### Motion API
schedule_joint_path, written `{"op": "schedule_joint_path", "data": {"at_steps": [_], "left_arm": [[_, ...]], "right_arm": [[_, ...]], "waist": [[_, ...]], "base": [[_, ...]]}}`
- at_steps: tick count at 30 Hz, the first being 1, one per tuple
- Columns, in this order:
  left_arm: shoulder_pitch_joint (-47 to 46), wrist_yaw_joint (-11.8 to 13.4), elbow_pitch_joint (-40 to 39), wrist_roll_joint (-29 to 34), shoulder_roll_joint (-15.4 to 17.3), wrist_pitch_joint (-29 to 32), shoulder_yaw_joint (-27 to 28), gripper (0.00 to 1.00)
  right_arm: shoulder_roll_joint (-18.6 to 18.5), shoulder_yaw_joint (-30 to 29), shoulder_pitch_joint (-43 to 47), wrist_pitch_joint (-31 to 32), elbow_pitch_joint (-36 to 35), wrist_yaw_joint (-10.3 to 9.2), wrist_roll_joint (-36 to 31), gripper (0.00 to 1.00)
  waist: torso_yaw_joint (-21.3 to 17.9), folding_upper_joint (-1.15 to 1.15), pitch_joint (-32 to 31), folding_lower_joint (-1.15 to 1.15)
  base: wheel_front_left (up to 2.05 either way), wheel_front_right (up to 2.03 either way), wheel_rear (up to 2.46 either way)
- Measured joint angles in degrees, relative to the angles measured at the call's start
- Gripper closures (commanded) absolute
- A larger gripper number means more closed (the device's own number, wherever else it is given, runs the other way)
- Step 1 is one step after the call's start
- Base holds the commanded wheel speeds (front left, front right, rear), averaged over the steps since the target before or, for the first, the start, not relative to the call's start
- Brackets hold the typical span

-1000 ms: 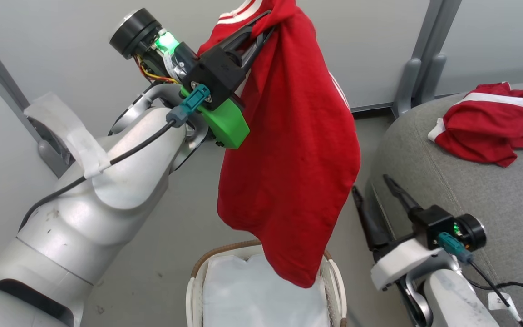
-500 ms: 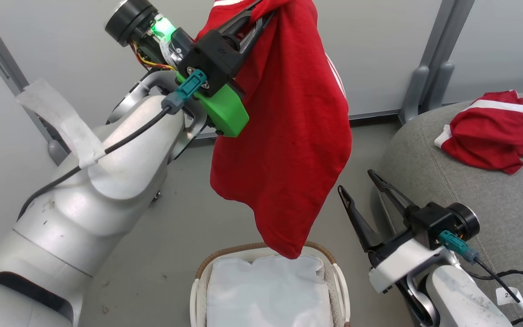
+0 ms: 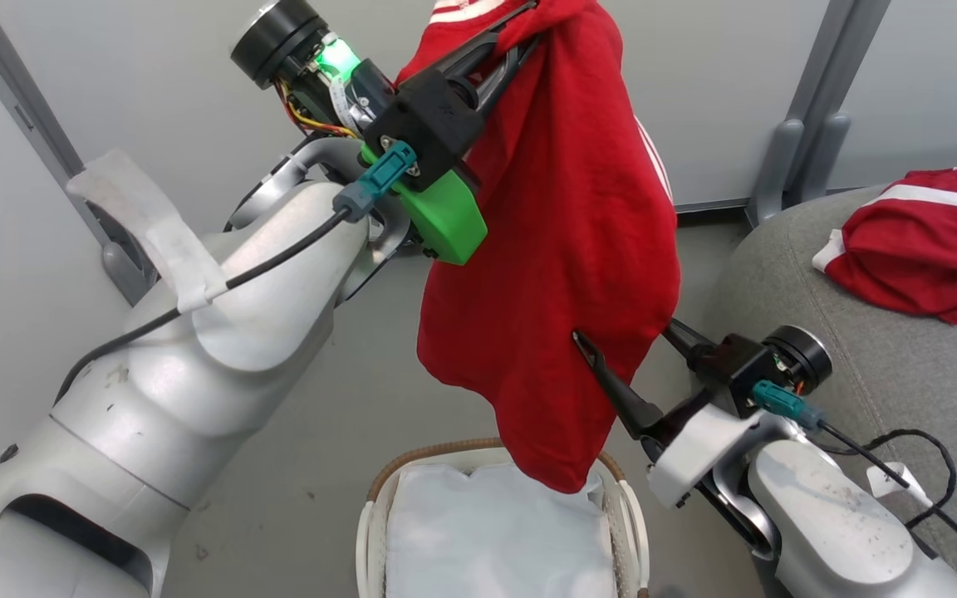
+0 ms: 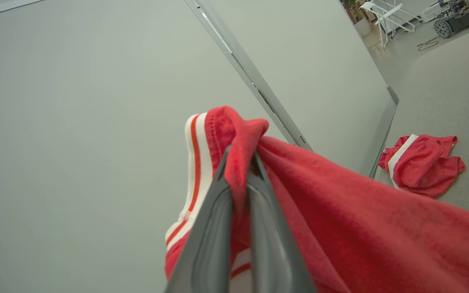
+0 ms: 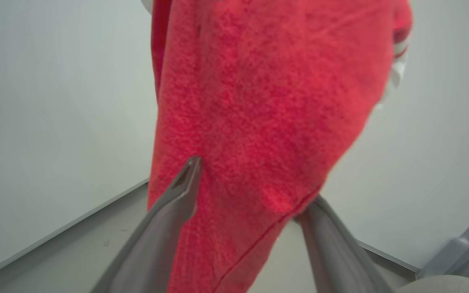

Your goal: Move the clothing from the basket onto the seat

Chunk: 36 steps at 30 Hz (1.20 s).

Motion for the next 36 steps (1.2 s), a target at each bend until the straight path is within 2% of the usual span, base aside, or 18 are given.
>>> {"op": "schedule_joint_path", "data": {"at_steps": [6,7,8,10,12,21,36], "left_arm": [[-0.94,0.0,-0.38,-0.35,-0.81,-0.01,-1.16,1.0],[-1.14,0.0,-0.49,-0.43,-0.88,0.0,-1.29,1.0],[-1.32,0.0,-0.59,-0.55,-0.97,-0.01,-1.43,1.0],[-1.46,0.0,-0.88,-0.58,-1.02,-0.01,-1.57,1.0],[-1.49,0.0,-1.18,-0.68,-1.07,-0.01,-1.58,1.0],[-1.29,0.0,-1.38,-1.35,-0.77,-0.01,-0.69,1.0],[0.95,0.0,0.01,-1.97,-0.11,-0.01,1.62,1.0]], "right_arm": [[0.52,5.3,-5.12,0.0,4.61,0.0,2.52,0.0],[0.66,6.01,-5.73,0.0,5.44,0.0,2.88,0.33],[0.88,6.84,-6.53,0.0,6.32,0.0,3.32,0.57],[1.45,7.77,-7.87,0.0,7.62,0.0,4.08,0.73],[1.96,8.1,-8.96,0.0,8.51,0.0,4.41,0.98],[3.2,6.78,-10.12,0.0,9.0,0.0,3.87,1.0],[2.66,5.27,-9.72,0.0,8.34,0.0,3.28,1.0]], "waist": [[1.03,0.0,0.15,0.0],[1.15,0.0,0.17,0.0],[1.3,0.0,0.2,0.0],[1.53,0.0,0.28,0.0],[1.73,0.0,0.38,0.0],[1.79,0.0,0.55,0.0],[1.04,0.0,0.47,0.0]], "base": [[0.0,0.0,0.0],[0.0,0.0,0.0],[0.0,0.0,0.0],[0.0,0.0,0.0],[0.0,0.0,0.0],[0.0,0.0,0.0],[0.0,0.0,0.0]]}}
